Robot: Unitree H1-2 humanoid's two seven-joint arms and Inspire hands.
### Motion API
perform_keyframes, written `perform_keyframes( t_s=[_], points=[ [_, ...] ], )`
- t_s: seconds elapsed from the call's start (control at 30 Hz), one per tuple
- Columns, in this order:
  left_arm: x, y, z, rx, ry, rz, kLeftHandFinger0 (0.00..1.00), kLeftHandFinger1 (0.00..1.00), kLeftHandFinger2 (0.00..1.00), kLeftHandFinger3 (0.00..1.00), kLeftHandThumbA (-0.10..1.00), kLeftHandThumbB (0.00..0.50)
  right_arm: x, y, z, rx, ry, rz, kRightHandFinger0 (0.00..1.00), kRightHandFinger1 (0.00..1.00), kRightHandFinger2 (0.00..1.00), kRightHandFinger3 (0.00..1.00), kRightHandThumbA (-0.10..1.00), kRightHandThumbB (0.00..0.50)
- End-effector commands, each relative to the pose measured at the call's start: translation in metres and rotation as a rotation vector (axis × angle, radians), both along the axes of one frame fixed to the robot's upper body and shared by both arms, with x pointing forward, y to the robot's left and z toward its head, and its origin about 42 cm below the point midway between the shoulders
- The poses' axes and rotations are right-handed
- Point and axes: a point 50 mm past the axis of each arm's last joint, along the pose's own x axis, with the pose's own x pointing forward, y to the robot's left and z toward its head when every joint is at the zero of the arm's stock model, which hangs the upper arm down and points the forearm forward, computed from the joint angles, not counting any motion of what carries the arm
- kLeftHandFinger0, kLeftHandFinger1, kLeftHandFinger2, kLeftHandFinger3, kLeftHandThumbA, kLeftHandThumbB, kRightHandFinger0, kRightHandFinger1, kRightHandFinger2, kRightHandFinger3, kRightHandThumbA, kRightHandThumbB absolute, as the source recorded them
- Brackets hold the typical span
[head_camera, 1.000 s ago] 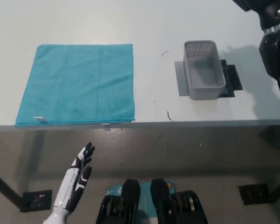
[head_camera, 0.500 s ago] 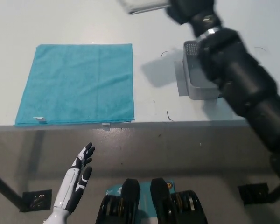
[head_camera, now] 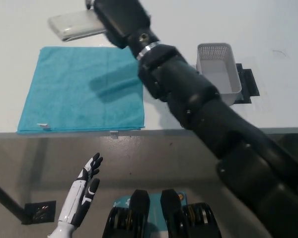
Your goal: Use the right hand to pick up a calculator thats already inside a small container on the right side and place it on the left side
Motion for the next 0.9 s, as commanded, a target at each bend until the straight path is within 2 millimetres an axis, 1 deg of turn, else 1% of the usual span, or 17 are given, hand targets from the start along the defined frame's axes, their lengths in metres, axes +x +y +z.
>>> perform_keyframes(
  t_s=[0.0,0.03,0.07,0.1,0.2,0.27,0.3,0.37,0.4,0.47,0.5,0.6,0.67,0.7,0.73,0.8,0.87],
  points=[
    [-0.002,0.002,0.008,0.002,-0.044,-0.006,1.0,1.0,1.0,1.0,1.0,0.034,-0.009,0.031,0.05,0.112,-0.062,0.051,0.0,0.0,0.44,0.29,-0.1,0.294],
    [-0.002,0.002,0.008,0.002,-0.046,-0.006,1.0,1.0,1.0,1.0,1.0,0.023,-0.01,0.034,0.048,0.109,-0.036,0.05,0.0,0.0,0.48,0.24,-0.1,0.289],
    [-0.002,0.002,0.008,-0.001,-0.049,-0.007,1.0,1.0,1.0,1.0,1.0,0.021,-0.011,0.037,0.047,0.104,-0.032,0.049,0.0,0.0,0.47,0.18,-0.1,0.291],
    [-0.002,0.002,0.008,0.002,-0.048,-0.006,1.0,1.0,1.0,1.0,1.0,0.026,-0.012,0.04,0.044,0.091,-0.009,0.039,0.0,0.0,0.48,0.18,-0.1,0.275],
    [-0.006,0.001,0.005,0.003,-0.038,-0.009,1.0,1.0,1.0,1.0,1.0,0.021,-0.015,0.045,0.033,0.096,0.035,0.031,0.0,0.0,0.42,0.21,-0.1,0.286],
    [-0.007,0.001,0.003,0.001,-0.039,-0.013,1.0,1.0,1.0,1.0,1.0,0.02,-0.016,0.049,0.027,0.098,0.076,0.023,0.0,0.0,0.39,0.24,-0.1,0.305],
    [-0.014,0.0,0.0,0.003,-0.028,-0.015,1.0,1.0,1.0,1.0,1.0,0.02,-0.018,0.05,0.019,0.101,0.097,0.021,0.0,0.0,0.37,0.24,-0.1,0.306],
    [-0.019,-0.002,-0.004,0.004,-0.015,-0.02,1.0,1.0,1.0,1.0,1.0,0.022,-0.02,0.05,0.005,0.086,0.115,0.002,0.0,0.0,0.29,0.32,-0.1,0.336],
    [-0.022,-0.003,-0.006,0.001,-0.01,-0.023,1.0,1.0,1.0,1.0,1.0,0.022,-0.019,0.05,-0.002,0.072,0.163,-0.016,0.0,0.0,0.3,0.34,-0.1,0.303],
    [-0.025,-0.003,-0.009,0.003,-0.005,-0.028,1.0,1.0,1.0,1.0,1.0,0.016,-0.02,0.049,-0.011,0.078,0.186,-0.025,0.0,0.0,0.29,0.34,-0.1,0.33],
    [-0.026,-0.003,-0.009,0.002,-0.003,-0.028,1.0,1.0,1.0,1.0,1.0,0.017,-0.021,0.048,-0.015,0.079,0.197,-0.027,0.0,0.0,0.23,0.34,-0.1,0.334],
    [-0.03,-0.003,-0.012,-0.004,0.002,-0.032,1.0,1.0,1.0,1.0,1.0,0.005,-0.02,0.045,-0.028,0.052,0.238,-0.058,0.0,0.0,0.21,0.41,-0.1,0.32],
    [-0.031,-0.003,-0.013,-0.002,0.004,-0.031,1.0,1.0,1.0,1.0,1.0,0.019,-0.02,0.041,-0.035,0.065,0.265,-0.062,0.0,0.0,0.16,0.45,-0.1,0.343],
    [-0.032,-0.003,-0.013,0.002,0.005,-0.03,1.0,1.0,1.0,1.0,1.0,0.02,-0.019,0.039,-0.039,0.074,0.291,-0.066,0.0,0.0,0.11,0.46,-0.1,0.341],
    [-0.033,-0.003,-0.013,0.005,0.004,-0.031,1.0,1.0,1.0,1.0,1.0,0.02,-0.018,0.037,-0.042,0.072,0.31,-0.072,0.0,0.0,0.11,0.47,-0.1,0.331],
    [-0.034,-0.002,-0.014,0.014,0.005,-0.033,1.0,1.0,1.0,1.0,1.0,0.003,-0.016,0.031,-0.049,0.053,0.331,-0.097,0.0,0.0,0.1,0.46,-0.1,0.318],
    [-0.036,-0.003,-0.015,0.017,0.009,-0.038,1.0,1.0,1.0,1.0,1.0,0.004,-0.015,0.025,-0.055,0.045,0.338,-0.108,0.0,0.0,0.09,0.43,-0.1,0.313]
  ],
)
